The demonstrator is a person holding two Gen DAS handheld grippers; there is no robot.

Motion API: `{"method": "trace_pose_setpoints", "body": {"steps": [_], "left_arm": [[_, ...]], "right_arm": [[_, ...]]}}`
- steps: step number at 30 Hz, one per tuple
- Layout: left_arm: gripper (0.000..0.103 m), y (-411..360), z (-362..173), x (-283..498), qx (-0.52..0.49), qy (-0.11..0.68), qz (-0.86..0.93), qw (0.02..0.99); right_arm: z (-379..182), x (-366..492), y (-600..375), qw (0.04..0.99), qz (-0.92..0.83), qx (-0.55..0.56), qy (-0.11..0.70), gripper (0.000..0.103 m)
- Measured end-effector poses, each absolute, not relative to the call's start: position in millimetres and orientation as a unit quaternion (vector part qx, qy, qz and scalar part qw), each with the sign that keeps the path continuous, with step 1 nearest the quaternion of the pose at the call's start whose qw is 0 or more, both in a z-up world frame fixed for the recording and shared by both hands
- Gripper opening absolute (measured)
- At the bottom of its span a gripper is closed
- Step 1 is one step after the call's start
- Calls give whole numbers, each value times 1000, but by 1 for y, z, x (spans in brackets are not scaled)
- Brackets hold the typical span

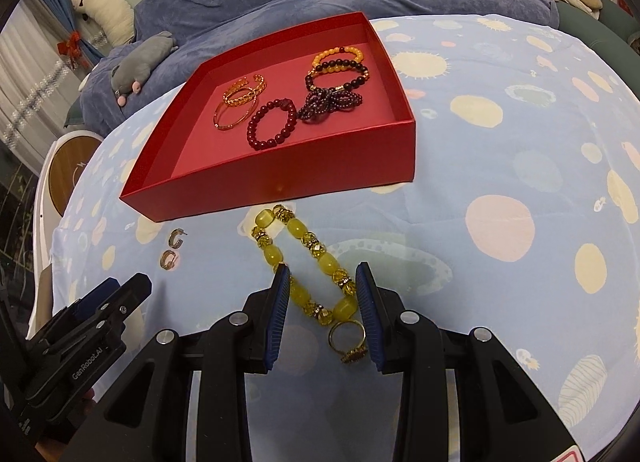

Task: Organize jewelry
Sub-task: 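Grasp the yellow bead bracelet with the right gripper, then grasp a gold hoop earring with the left gripper while the right lifts the yellow bracelet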

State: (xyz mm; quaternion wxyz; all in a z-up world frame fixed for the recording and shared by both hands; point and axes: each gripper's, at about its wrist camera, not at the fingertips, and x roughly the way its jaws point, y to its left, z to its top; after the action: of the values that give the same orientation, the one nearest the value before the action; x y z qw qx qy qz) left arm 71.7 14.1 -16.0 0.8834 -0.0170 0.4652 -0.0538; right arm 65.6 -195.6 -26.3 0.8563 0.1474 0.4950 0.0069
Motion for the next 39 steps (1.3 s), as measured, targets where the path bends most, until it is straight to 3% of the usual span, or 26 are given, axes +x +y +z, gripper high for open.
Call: {"method": "trace_pose_setpoints", "body": {"steps": [10,15,28,33,37,39], "left_arm": [[57,12,-20,76,-17,467,-57,882],[57,12,-20,76,-16,467,-57,882],[56,1,-24,85,-7,461,-79,884],[46,-8,-30,93,3,458,-89,885],[45,-11,-32,95,7,453,-91,887],[39,-10,-32,95,8,452,-93,887]], "right_arm": [[-33,79,-190,859,14,125,495,33],[-34,78,-192,857,7,115,502,10],[-20,59,-198,853,24,169,493,10],[-19,58,-202,851,23,180,492,10],[-19,59,-202,851,25,184,491,10],[-20,60,-202,851,26,186,491,10]]}}
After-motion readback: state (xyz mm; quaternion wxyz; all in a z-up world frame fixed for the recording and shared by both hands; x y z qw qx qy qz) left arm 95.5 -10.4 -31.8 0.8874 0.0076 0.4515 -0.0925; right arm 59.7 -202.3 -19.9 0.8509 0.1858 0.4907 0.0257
